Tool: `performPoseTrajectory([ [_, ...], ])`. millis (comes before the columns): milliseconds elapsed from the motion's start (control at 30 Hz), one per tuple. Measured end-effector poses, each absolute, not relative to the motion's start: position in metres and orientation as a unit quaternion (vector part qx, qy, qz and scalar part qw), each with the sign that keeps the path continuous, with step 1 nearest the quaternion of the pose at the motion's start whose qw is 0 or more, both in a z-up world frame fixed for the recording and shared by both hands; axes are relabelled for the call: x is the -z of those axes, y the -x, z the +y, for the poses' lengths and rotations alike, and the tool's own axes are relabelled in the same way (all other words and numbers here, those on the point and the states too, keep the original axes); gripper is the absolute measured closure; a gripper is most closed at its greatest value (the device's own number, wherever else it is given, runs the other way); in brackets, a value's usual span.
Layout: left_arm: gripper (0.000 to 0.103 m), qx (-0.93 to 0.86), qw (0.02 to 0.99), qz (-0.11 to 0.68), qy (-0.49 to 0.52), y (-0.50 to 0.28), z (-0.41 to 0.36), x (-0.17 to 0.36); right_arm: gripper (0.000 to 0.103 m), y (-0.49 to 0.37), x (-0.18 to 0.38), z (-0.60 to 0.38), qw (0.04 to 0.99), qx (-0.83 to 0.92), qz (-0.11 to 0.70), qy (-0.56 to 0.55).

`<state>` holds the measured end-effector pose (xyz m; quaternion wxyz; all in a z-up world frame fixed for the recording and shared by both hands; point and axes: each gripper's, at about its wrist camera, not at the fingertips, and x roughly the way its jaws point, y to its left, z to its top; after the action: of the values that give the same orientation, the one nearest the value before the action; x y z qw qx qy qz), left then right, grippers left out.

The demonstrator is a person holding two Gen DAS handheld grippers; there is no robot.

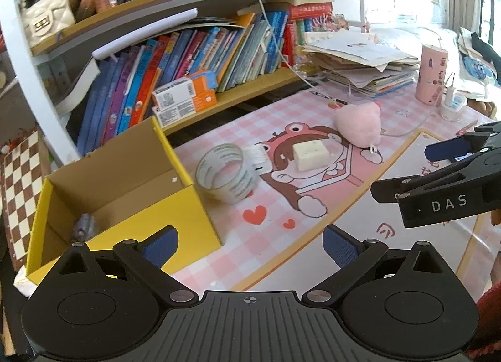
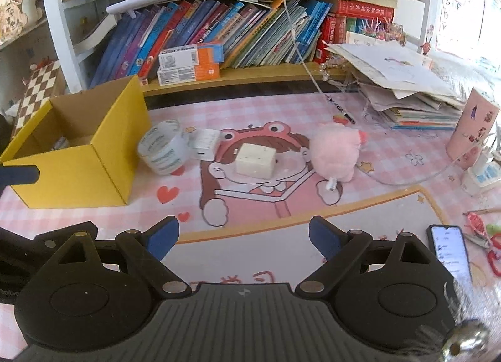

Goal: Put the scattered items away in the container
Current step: 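Move the right tool to the pink plush pig while the left tool approaches the white block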

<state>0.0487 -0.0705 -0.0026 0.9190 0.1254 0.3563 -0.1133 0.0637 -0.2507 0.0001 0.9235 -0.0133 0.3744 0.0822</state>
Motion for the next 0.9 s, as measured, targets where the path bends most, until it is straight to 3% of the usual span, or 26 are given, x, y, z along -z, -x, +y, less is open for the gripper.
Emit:
performPoseTrajectory([
  [900, 0.003, 0.139, 0.91, 0.369, -0.128, -0.089, -0.123, 0.016, 0.013, -0.105, 0.014, -0.303, 0.926, -0.048, 0.375, 0.012],
])
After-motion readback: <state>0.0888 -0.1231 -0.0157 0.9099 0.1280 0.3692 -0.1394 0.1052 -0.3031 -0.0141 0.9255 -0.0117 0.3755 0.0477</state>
